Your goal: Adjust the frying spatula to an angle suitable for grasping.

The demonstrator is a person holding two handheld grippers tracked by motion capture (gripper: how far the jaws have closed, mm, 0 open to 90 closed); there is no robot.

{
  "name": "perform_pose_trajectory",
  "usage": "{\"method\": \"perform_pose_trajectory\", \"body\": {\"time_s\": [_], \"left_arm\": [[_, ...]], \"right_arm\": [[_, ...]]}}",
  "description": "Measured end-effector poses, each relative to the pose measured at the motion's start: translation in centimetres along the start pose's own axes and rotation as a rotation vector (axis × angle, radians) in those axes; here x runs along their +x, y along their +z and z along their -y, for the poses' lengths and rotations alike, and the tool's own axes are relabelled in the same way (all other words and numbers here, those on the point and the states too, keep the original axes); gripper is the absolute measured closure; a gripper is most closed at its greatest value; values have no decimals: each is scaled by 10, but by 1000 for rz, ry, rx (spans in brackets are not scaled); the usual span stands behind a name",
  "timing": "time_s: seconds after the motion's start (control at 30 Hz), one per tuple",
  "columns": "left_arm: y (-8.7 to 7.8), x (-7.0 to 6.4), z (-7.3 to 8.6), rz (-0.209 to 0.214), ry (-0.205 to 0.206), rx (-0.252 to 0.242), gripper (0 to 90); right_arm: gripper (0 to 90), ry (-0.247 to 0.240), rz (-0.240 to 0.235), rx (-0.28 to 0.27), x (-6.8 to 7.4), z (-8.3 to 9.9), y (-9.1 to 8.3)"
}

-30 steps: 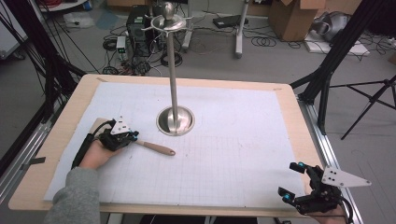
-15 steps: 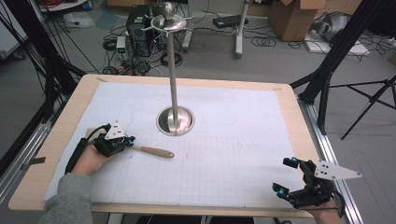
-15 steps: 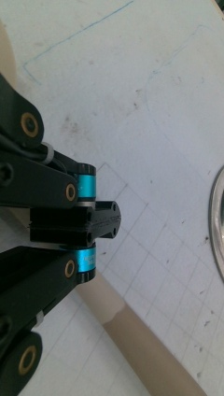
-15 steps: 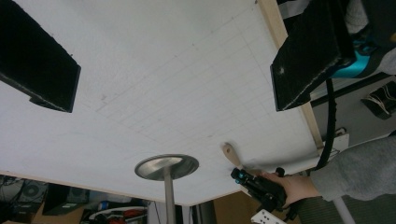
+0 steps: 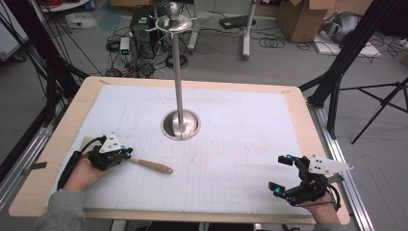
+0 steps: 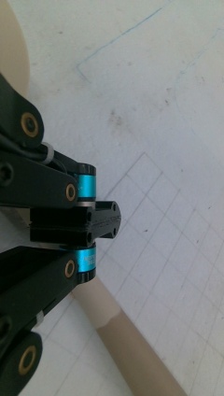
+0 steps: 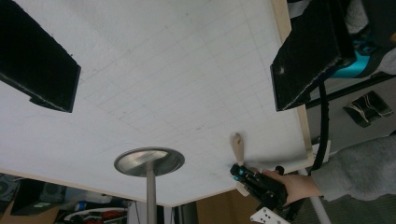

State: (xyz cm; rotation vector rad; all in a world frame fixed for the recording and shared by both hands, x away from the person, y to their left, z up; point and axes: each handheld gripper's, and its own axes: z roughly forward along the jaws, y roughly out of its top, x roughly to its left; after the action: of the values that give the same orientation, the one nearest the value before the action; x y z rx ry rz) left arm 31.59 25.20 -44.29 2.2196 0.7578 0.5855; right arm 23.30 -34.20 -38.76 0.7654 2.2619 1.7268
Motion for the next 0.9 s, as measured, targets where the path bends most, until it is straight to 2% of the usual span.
{"method": "perform_pose_trajectory", "body": {"time_s": [0.37, 0.53, 0.6, 0.67, 0.73, 0.83, 0.9], "left_arm": [[-20, -7, 17, -12, -31, -7, 899], [-23, -7, 20, -11, -45, -17, 899], [-26, -6, 21, -6, -54, -52, 899], [-33, -4, 22, 22, -85, -138, 898], [-38, -4, 21, 44, -99, -185, 898], [-42, -12, 18, 75, -89, -209, 897], [-42, -19, 15, 89, -75, -199, 897]], "right_arm": [[4, -14, -47, 8, -4, -8, 21], [4, -20, -61, 10, -5, -10, 27], [4, -20, -61, 6, -6, -11, 28], [4, -20, -61, 6, -6, -11, 28], [4, -22, -62, 4, -6, -11, 28], [4, -17, -62, 5, -6, -12, 29], [4, -20, -68, 4, -7, -12, 30]]}}
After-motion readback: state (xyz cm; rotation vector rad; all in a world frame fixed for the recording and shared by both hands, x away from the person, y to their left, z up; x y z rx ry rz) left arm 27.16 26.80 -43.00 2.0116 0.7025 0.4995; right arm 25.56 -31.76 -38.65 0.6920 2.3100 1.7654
